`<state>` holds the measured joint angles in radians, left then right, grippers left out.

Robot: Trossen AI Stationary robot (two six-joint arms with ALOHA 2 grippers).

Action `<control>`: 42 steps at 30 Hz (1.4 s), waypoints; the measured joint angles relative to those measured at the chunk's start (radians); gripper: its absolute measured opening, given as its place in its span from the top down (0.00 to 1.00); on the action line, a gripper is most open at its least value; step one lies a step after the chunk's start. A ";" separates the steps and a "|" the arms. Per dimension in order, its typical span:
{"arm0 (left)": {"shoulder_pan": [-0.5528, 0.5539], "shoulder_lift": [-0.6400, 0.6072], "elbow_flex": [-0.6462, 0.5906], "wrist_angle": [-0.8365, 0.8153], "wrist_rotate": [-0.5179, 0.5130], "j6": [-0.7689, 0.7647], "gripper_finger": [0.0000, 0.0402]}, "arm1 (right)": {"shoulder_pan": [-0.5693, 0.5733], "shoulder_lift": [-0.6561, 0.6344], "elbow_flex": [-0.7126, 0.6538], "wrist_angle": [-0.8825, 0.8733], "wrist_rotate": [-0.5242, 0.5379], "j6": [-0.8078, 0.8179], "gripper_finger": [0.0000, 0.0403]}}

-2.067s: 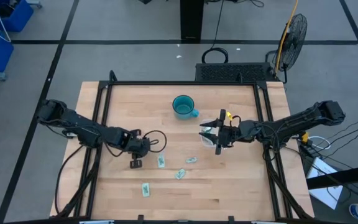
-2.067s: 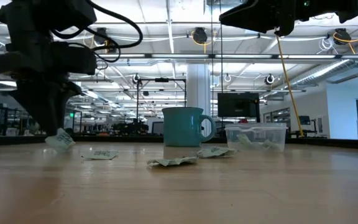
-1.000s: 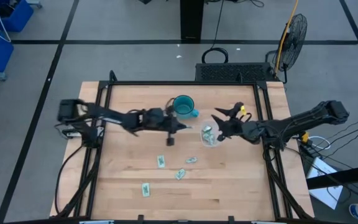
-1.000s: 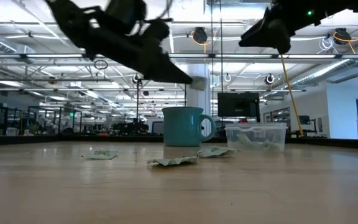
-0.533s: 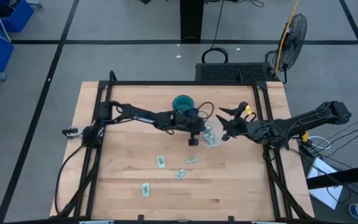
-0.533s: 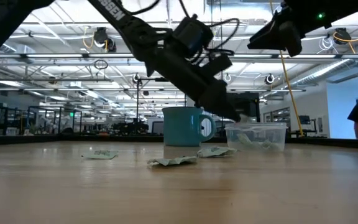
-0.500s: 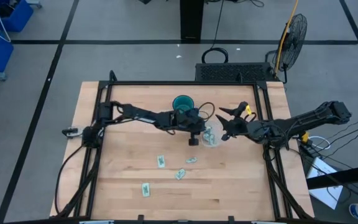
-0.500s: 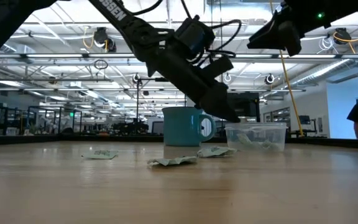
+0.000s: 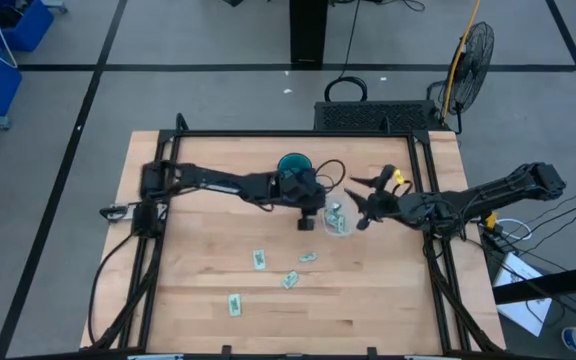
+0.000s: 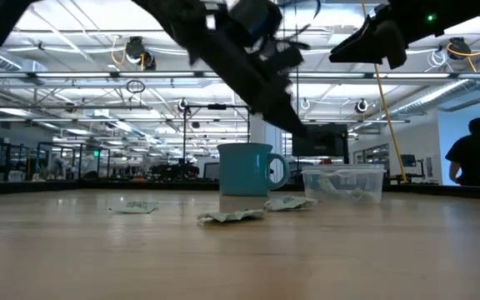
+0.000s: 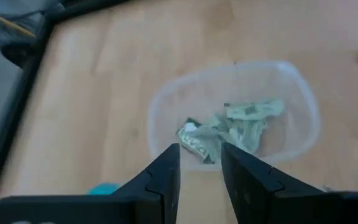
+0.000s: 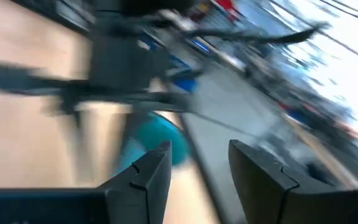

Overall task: Pick and place Stevia / Truvia into bins
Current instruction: Put the stevia packet into the transparent bin

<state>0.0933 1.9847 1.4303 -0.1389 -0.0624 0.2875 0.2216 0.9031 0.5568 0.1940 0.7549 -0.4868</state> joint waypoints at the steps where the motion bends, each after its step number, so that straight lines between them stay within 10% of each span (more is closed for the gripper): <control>1: 0.000 -0.038 0.000 -0.038 0.001 0.005 0.69 | -0.005 0.000 0.000 0.008 -0.077 0.002 0.62; 5: 0.008 -0.205 0.000 -0.285 -0.001 0.031 0.69 | -0.030 0.016 0.000 0.078 -0.376 0.033 0.62; 16: 0.021 -0.660 0.000 -0.685 -0.119 0.020 0.69 | -0.093 0.363 0.185 0.085 -0.733 0.219 0.62; 26: 0.023 -0.854 0.000 -0.774 -0.132 -0.002 0.69 | -0.040 0.730 0.470 -0.249 -0.758 0.379 0.62; 42: 0.025 -0.837 -0.001 -0.811 -0.156 0.032 0.69 | 0.019 0.953 0.464 -0.233 -0.753 0.604 0.47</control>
<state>0.1184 1.1473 1.4296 -0.9497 -0.2184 0.3195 0.2405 1.8557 1.0210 -0.0391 0.0017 0.1177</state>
